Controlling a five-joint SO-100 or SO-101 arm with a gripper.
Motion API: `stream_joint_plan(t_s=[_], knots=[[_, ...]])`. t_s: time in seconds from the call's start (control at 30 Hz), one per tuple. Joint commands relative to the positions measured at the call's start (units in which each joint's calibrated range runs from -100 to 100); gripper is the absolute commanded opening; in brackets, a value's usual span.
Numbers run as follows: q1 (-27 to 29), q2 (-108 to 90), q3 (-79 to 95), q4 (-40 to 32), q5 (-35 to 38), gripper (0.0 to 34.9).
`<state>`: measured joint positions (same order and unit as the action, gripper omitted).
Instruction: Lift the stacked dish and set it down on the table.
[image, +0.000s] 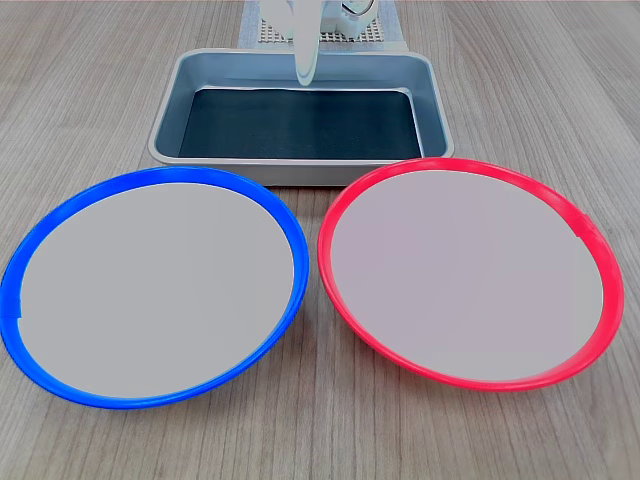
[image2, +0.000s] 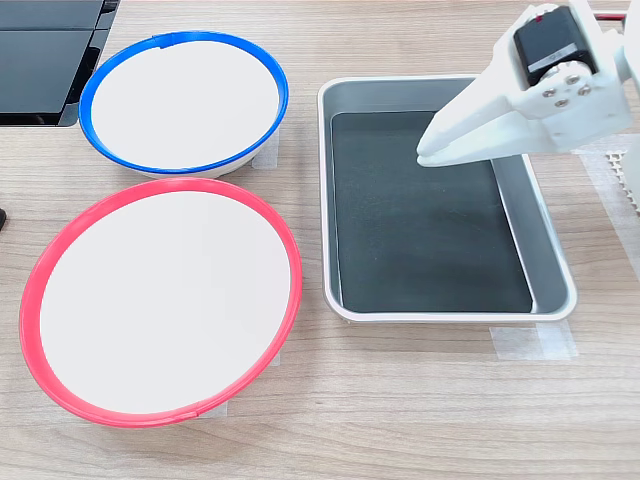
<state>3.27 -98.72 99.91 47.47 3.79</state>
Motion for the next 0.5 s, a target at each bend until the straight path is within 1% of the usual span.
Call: stream_joint_plan(t_s=[0.0,0.47], knots=[[-0.3,-0.3,0.1,0.1,0.3,0.2],[-0.5,-0.3,0.1,0.2,0.4,0.2]])
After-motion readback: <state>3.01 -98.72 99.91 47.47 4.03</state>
